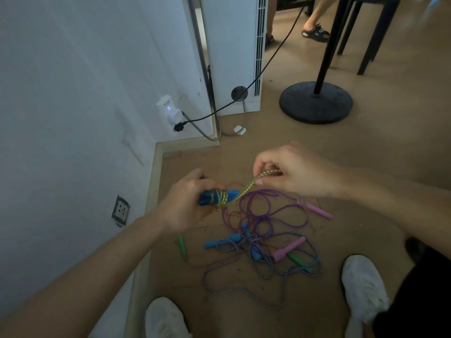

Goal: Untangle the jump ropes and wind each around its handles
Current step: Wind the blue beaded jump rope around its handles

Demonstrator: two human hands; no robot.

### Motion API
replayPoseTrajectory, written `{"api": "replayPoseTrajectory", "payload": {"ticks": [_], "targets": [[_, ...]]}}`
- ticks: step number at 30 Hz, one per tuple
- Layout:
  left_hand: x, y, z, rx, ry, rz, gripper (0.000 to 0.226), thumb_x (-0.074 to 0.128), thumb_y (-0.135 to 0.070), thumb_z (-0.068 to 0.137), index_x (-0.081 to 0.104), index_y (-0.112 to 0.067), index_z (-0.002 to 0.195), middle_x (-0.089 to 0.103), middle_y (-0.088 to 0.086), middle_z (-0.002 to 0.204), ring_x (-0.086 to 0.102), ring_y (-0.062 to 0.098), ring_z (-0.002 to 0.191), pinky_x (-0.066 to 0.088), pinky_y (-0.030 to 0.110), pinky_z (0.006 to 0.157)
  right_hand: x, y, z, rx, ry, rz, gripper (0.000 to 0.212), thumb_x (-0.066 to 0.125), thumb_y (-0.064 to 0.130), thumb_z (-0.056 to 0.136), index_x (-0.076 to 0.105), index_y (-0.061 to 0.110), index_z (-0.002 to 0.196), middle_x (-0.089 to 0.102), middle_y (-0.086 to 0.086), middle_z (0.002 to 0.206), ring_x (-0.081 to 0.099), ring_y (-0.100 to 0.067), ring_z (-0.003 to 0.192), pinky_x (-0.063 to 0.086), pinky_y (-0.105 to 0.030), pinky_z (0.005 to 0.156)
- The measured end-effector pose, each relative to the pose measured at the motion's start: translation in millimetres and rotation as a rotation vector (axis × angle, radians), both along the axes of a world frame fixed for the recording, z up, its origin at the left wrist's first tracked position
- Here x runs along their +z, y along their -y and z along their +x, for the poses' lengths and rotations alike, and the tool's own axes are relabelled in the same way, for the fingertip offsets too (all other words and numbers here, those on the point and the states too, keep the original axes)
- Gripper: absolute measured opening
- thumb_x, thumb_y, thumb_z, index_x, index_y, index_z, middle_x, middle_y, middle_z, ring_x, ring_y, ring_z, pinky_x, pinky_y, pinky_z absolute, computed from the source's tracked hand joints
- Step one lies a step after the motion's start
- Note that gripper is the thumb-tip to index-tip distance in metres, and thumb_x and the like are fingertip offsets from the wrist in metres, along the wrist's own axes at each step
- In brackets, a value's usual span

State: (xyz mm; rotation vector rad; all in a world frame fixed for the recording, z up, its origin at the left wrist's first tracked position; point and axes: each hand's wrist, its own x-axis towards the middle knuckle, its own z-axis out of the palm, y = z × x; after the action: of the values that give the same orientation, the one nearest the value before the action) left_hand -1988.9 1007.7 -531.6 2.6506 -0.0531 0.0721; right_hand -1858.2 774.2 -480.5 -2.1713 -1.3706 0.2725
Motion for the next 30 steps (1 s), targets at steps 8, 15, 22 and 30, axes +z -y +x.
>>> {"api": "replayPoseTrajectory", "payload": {"ticks": [8, 15, 22, 30], "targets": [[15, 17, -8, -0.142, -0.258, -0.447, 0.050, 0.080, 0.005, 0.077, 0.067, -0.029, 0.111, 0.066, -0.006, 0.105, 0.067, 0.015, 0.099, 0.058, 0.034, 0.086, 0, 3, 34, -0.043, -0.175, 0.075, 0.008, 0.071, 0.006, 0.088, 0.064, 0.008, 0.092, 0.058, 0.034, 0.070, 0.052, 0.001, 0.051, 0.036, -0.009, 0.049], [34, 20, -10, -0.145, -0.202, -0.903, 0.060, 0.078, 0.014, 0.071, 0.056, -0.011, 0.120, 0.066, 0.005, 0.110, 0.066, 0.023, 0.104, 0.056, 0.030, 0.079, -16, -1, 49, -0.093, -0.321, 0.112, 0.009, 0.069, 0.005, 0.089, 0.065, 0.012, 0.092, 0.064, -0.003, 0.083, 0.063, -0.007, 0.059, 0.052, -0.021, 0.057], [39, 16, -8, 0.097, -0.038, -1.315, 0.069, 0.069, 0.006, 0.072, 0.054, -0.013, 0.138, 0.068, 0.007, 0.111, 0.067, 0.015, 0.089, 0.054, 0.025, 0.069, -35, -2, 40, -0.132, -0.510, 0.024, 0.009, 0.062, 0.007, 0.094, 0.058, 0.015, 0.098, 0.061, -0.005, 0.090, 0.066, -0.015, 0.058, 0.055, -0.029, 0.055], [32, -2, 0, 0.487, 0.122, -1.354, 0.069, 0.083, -0.005, 0.070, 0.054, -0.001, 0.132, 0.067, 0.017, 0.117, 0.069, 0.020, 0.091, 0.056, 0.026, 0.068, -36, -4, 12, -0.020, -0.533, -0.055, 0.003, 0.064, 0.011, 0.094, 0.062, 0.009, 0.094, 0.066, -0.008, 0.082, 0.063, -0.014, 0.063, 0.054, -0.026, 0.059]]}}
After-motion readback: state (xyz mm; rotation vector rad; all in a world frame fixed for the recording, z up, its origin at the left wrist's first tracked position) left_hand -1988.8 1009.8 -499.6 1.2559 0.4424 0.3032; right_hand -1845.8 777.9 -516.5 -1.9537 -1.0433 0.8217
